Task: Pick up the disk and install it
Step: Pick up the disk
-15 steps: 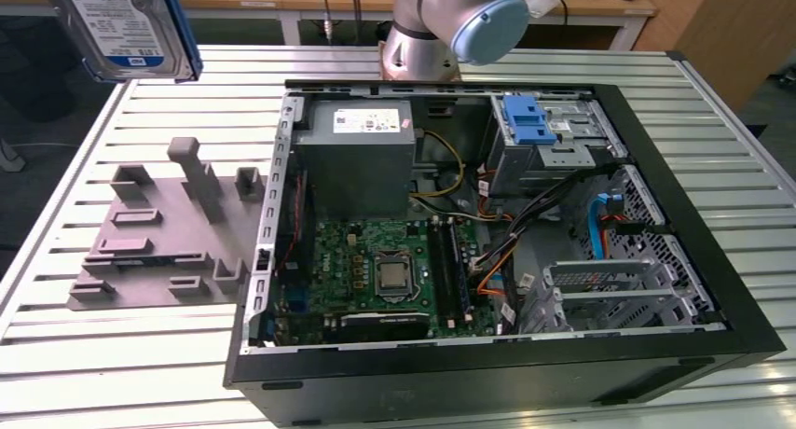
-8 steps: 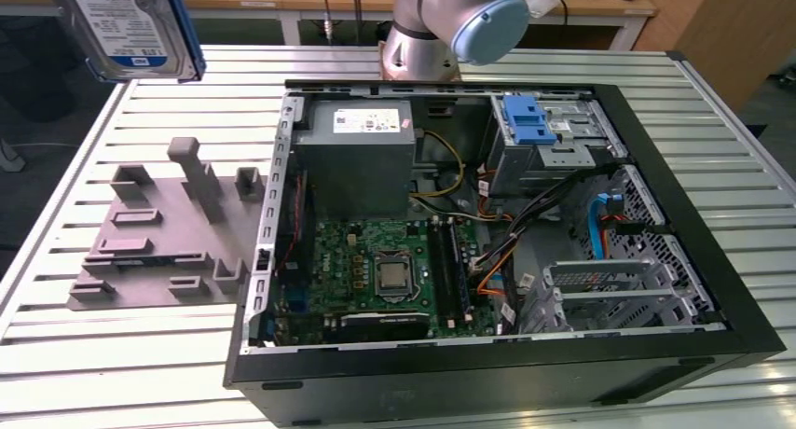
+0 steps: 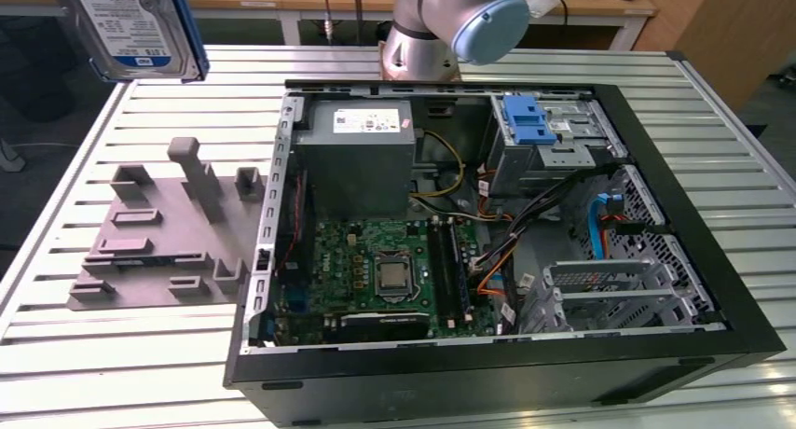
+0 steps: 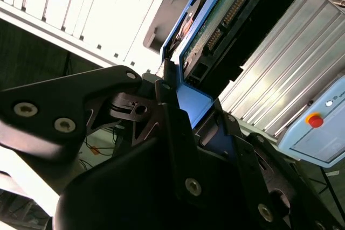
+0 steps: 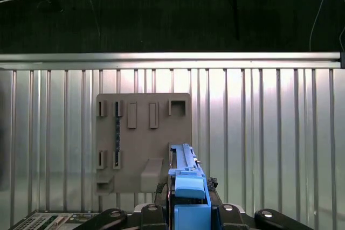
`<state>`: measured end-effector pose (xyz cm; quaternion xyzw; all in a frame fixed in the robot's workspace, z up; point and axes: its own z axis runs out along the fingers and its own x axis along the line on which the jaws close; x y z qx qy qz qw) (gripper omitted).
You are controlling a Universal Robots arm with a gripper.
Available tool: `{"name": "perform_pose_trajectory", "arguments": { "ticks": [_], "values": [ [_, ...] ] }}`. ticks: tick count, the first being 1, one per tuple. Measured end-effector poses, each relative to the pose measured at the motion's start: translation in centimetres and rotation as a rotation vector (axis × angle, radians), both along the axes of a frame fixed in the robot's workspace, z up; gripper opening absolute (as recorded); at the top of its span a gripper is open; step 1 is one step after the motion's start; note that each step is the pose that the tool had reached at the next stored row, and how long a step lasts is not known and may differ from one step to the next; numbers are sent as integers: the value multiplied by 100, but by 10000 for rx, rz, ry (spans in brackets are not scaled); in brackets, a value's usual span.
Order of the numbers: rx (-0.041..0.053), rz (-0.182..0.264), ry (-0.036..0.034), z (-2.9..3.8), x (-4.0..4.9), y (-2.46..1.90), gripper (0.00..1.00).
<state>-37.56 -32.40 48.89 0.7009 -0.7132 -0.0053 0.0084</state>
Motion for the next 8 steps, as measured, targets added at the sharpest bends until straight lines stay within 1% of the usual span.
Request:
{"name": "perform_pose_trajectory", "arguments": {
  "ticks": [8],
  "values": [
    [0,0,0,0,37,0,36]
  ]
}}
